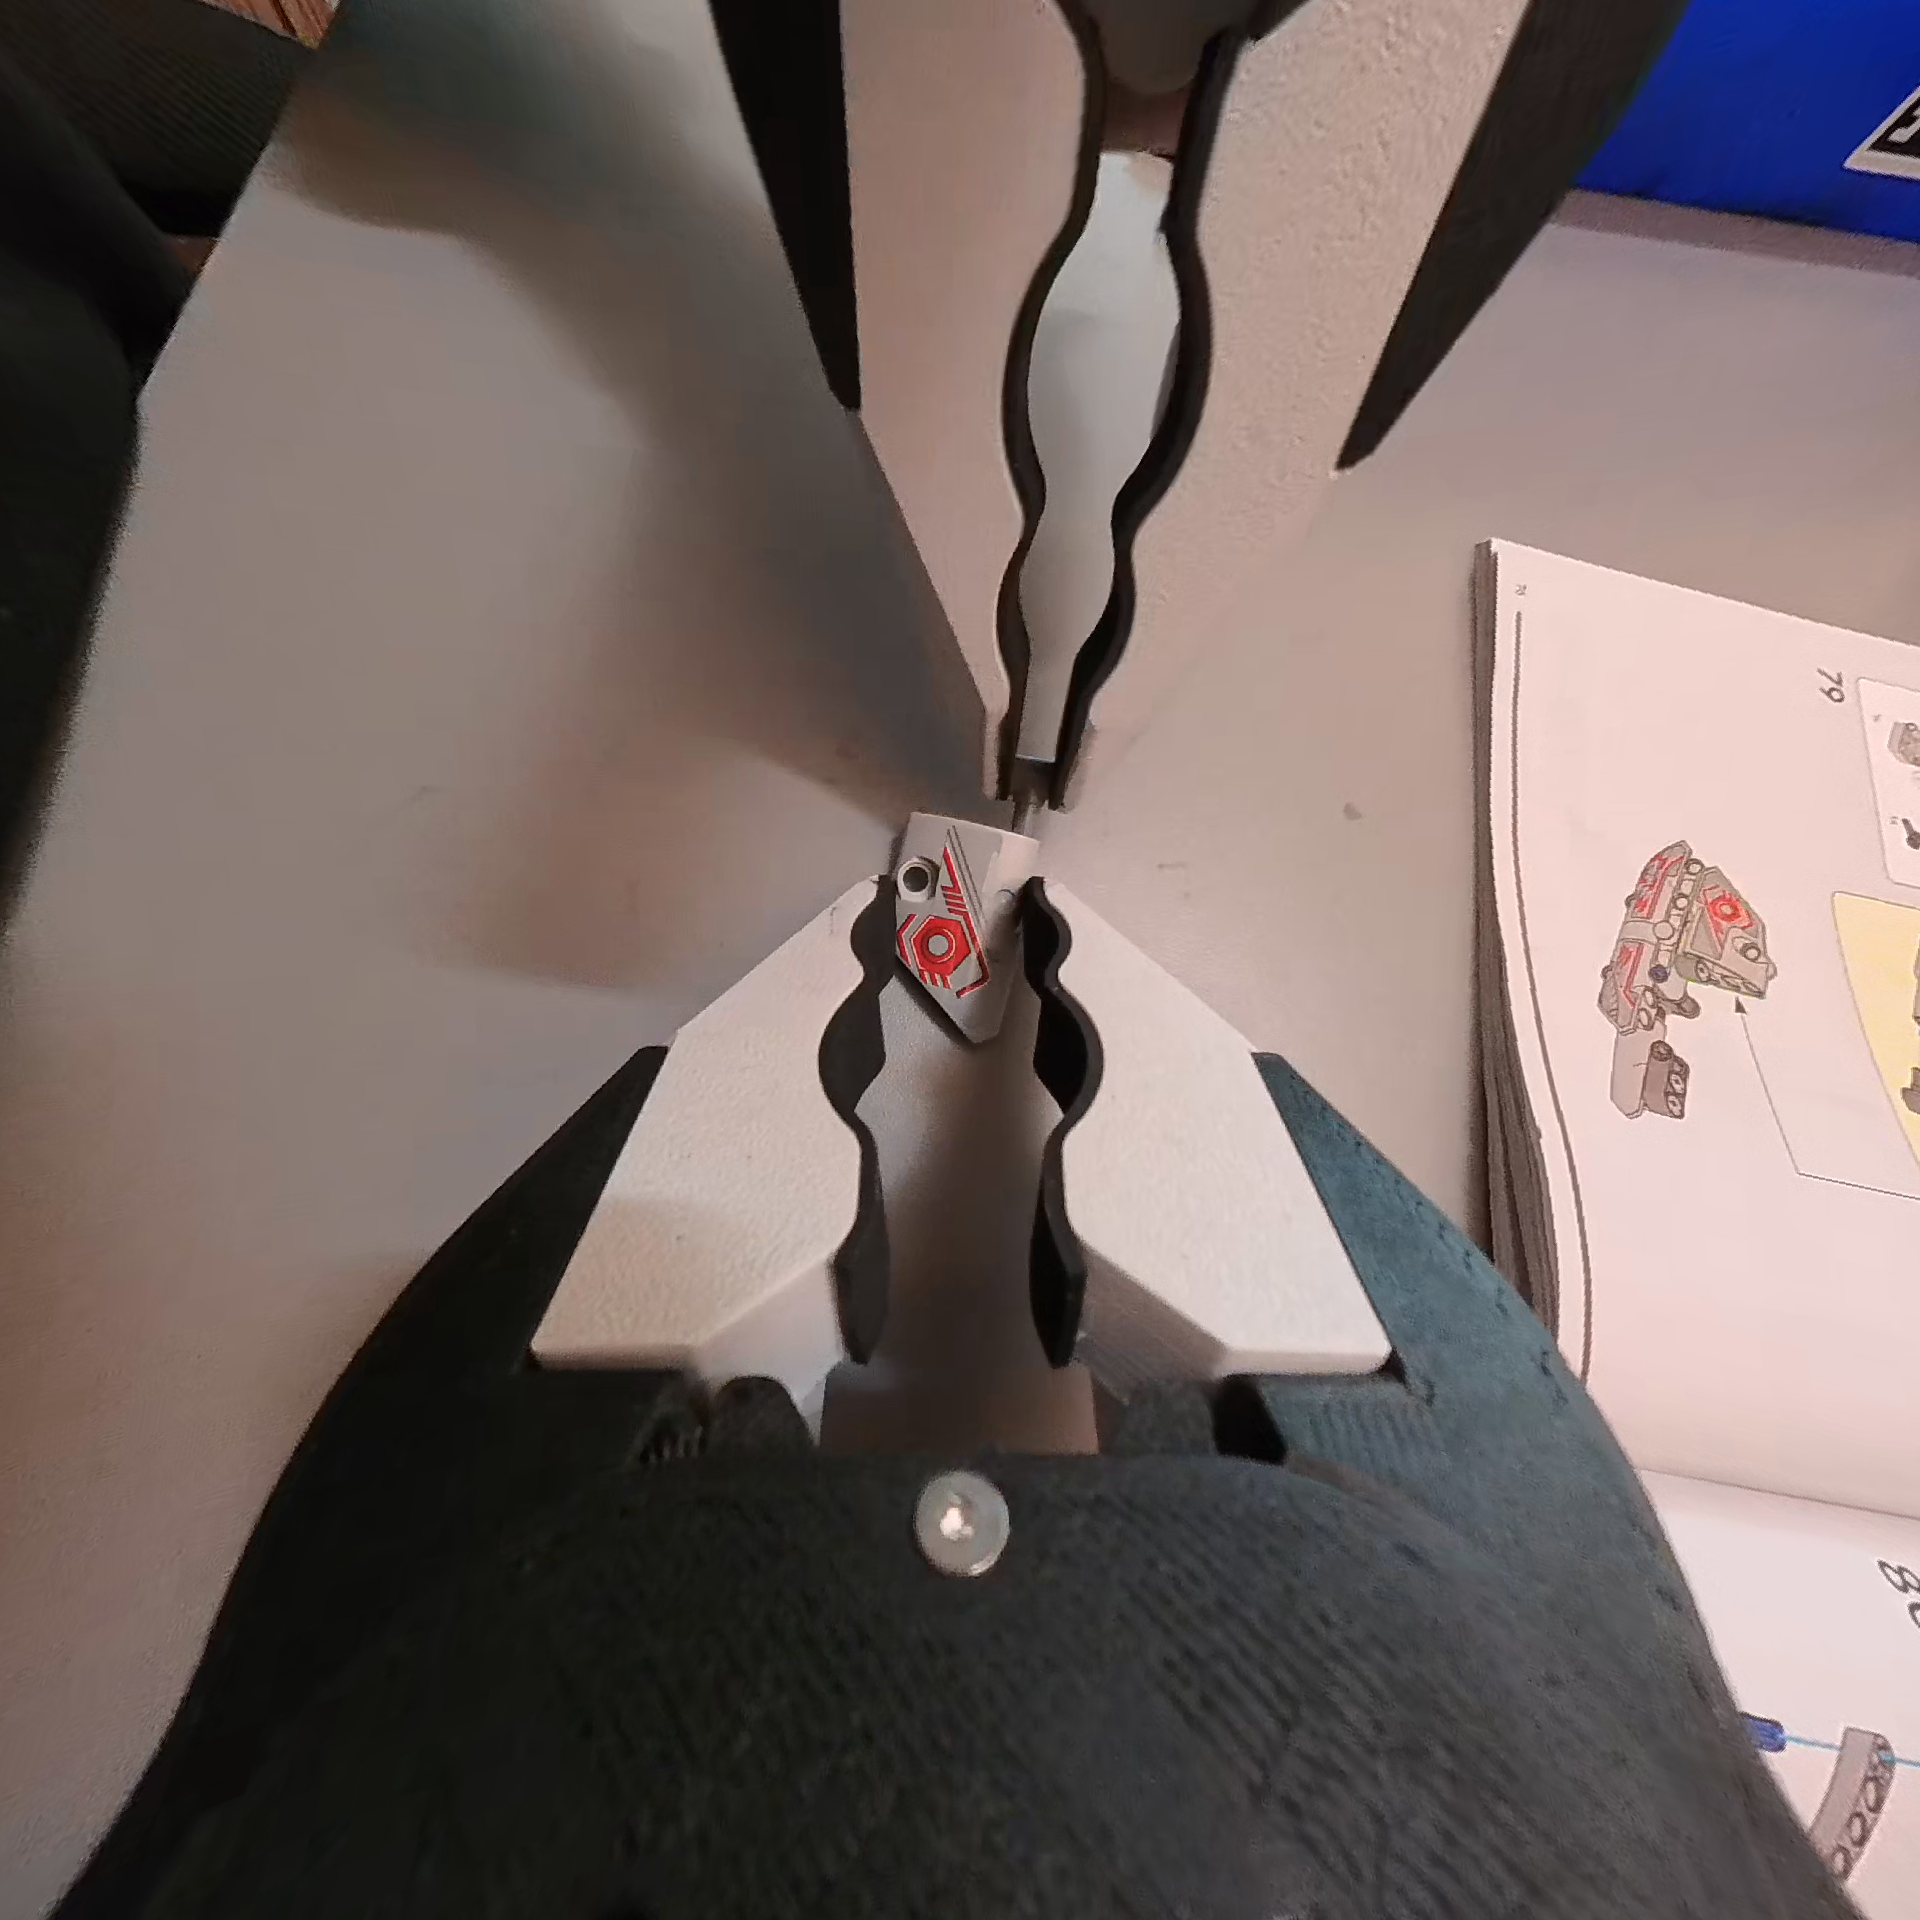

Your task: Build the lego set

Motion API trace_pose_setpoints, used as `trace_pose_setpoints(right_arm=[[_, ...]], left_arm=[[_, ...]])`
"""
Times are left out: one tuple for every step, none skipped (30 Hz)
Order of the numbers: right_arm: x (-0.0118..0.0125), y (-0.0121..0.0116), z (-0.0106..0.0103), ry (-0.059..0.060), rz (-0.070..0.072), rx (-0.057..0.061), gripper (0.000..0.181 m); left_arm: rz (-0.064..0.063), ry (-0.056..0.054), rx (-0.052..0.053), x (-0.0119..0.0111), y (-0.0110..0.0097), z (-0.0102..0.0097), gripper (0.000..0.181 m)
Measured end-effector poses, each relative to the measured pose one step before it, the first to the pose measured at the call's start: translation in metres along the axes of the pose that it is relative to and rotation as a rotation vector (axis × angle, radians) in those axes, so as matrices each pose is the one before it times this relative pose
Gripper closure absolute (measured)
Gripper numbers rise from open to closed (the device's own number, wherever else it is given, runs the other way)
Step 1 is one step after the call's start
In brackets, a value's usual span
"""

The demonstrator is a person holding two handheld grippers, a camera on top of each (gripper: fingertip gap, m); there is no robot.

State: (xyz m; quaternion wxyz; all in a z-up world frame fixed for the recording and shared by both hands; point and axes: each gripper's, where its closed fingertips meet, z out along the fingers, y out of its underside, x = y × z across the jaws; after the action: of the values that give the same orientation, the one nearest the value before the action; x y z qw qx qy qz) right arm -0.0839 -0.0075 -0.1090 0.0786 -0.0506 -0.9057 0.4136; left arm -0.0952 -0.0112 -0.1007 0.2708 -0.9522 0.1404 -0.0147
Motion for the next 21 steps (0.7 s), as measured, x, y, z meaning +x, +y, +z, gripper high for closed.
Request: trace_pose_setpoints(right_arm=[[0.00007,0.0,0.00007,-0.002,0.0005,-0.0001,0.158],[0.00001,0.00006,0.00001,-0.0027,0.0017,0.0,0.158],[-0.00008,-0.00009,-0.00003,-0.0018,0.0005,0.0001,0.158],[-0.00002,-0.00001,0.00002,-0.0009,-0.0001,0.0001,0.158],[-0.00016,-0.00015,0.00008,-0.0003,-0.0013,0.0006,0.158],[-0.00004,0.00001,-0.00002,0.0002,-0.0004,0.0,0.159],[0.0,0.00004,0.00001,-0.0008,0.0011,-0.0003,0.158],[0.00009,0.00009,-0.00004,-0.0009,0.0014,-0.0002,0.159],[-0.00001,-0.00002,0.00004,-0.0009,0.0011,0.0001,0.159],[0.0,-0.00009,-0.00004,-0.0005,0.0005,0.0001,0.159],[0.0,0.0,0.00002,-0.0007,0.0,0.0,0.159],[-0.00001,0.0,0.00003,-0.001,0.001,-0.0001,0.159],[-0.00009,0.0,0.00002,-0.001,0.0007,0.0,0.159],[0.00002,0.00002,0.00002,-0.001,0.0006,-0.0002,0.159],[0.00003,-0.00006,-0.00004,-0.0011,0.0004,-0.0002,0.159],[-0.00003,0.00001,0.00001,-0.0009,0.0001,-0.0001,0.159],[0.00004,0.00009,0.00011,-0.0001,0.0004,-0.0006,0.158],[0.00004,0.00007,-0.00003,0.0003,0.0,-0.0005,0.159],[-0.00005,0.00001,-0.00004,0.0006,-0.0009,-0.0001,0.159],[-0.00001,-0.00004,-0.00001,0.0008,-0.001,0.0003,0.159],[-0.00013,-0.00002,0.00002,-0.0013,0.0006,0.0001,0.159]], left_arm=[[-0.0451,0.0297,0.0323,0.00064,0.00003,0.00003,0.177],[-0.0416,0.026,0.0315,0.0014,-0.00015,0.00034,0.177],[-0.0347,0.0193,0.0252,0.00054,0.0004,-0.00019,0.177],[-0.0214,0.0153,0.0228,0.00047,0.00014,-0.00004,0.177],[-0.0117,0.0079,0.0187,-0.00029,0.00021,0.00005,0.177],[0.0131,-0.0073,0.0115,-0.00047,0.00044,0.00014,0.177],[0.0564,-0.0345,-0.0031,-0.00036,0.00053,-0.00014,0.177],[0.0604,-0.0477,-0.0193,-0.00019,0.00011,-0.00048,0.177],[0.0529,-0.0433,-0.0214,-0.0004,-0.00042,-0.00079,0.177],[0.0463,-0.0342,-0.0133,-0.00091,-0.00023,-0.00066,0.177],[0.041,-0.0284,-0.0095,-0.00074,0.00034,-0.00032,0.177],[0.0383,-0.0241,-0.0113,-0.00027,0.00017,-0.00015,0.177],[0.0433,-0.0227,-0.0198,0.00023,-0.00004,0.00003,0.177],[0.0391,-0.0175,-0.0244,0.00017,-0.00014,-0.00058,0.177],[0.0192,-0.004,-0.0249,-0.00031,0.00053,-0.00042,0.177],[-0.0088,0.0106,-0.0138,-0.00005,0.00013,-0.0001,0.177],[-0.033,0.0209,0.0026,0.00017,-0.00019,0.00033,0.177],[-0.0514,0.0313,0.0164,0.00051,-0.00004,0.00021,0.177],[-0.0694,0.042,0.0255,0.00052,0.00017,-0.00017,0.178],[-0.081,0.0496,0.0265,0.00016,0.00038,0.0002,0.177],[-0.0601,0.0447,0.0259,0.00089,-0.00084,-0.00046,0.177]])
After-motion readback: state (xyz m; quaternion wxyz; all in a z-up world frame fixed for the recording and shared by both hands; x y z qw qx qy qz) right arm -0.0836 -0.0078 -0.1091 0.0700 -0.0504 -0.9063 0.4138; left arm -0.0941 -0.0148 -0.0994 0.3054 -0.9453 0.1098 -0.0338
